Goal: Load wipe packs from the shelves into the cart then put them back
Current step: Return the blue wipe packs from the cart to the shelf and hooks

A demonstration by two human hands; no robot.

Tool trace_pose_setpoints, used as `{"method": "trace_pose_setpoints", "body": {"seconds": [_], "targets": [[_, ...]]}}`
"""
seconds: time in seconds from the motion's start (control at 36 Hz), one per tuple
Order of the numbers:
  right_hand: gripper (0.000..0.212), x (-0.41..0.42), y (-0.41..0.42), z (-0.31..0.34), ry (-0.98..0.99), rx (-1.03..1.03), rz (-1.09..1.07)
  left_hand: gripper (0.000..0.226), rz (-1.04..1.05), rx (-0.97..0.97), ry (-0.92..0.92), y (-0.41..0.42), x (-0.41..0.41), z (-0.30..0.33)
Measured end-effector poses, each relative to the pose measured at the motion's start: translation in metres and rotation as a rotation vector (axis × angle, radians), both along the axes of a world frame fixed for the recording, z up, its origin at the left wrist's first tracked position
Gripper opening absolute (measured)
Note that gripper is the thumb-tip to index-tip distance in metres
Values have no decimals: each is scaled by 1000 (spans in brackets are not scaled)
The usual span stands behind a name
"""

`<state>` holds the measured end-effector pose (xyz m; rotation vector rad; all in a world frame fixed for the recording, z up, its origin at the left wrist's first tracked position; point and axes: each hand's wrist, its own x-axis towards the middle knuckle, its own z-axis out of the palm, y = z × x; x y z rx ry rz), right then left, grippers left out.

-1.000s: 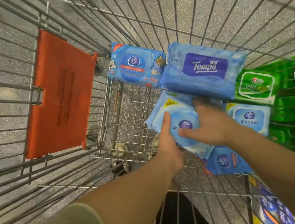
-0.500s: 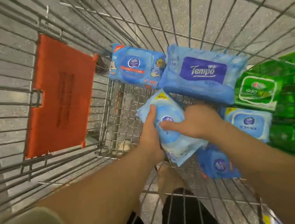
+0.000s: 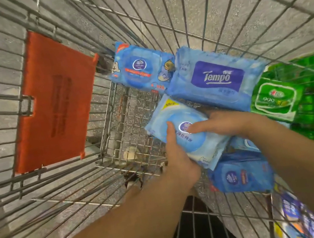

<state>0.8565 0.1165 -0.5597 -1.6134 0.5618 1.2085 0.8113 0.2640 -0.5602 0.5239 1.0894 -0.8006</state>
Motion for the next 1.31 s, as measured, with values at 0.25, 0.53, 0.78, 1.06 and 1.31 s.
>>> {"method": "trace_pose_setpoints", "body": {"seconds": [0.25,0.53,0.78,1.06,1.31], "targets": [[53,1,6,9,80,103,-216,100,126,15,19,0,10,-3],[59,1,19,31,117,168,-247,89,20,23,72,17,26,23],[42,7,51,101,35,247,-330,96,-34,103,-110,56,47,95],[32,26,59,213,-162,233,-367,89,-86,-83,-317,66,74,194],[39,15,76,306,-296,243,-485,83,-212,-74,-532,81,91,286]]}}
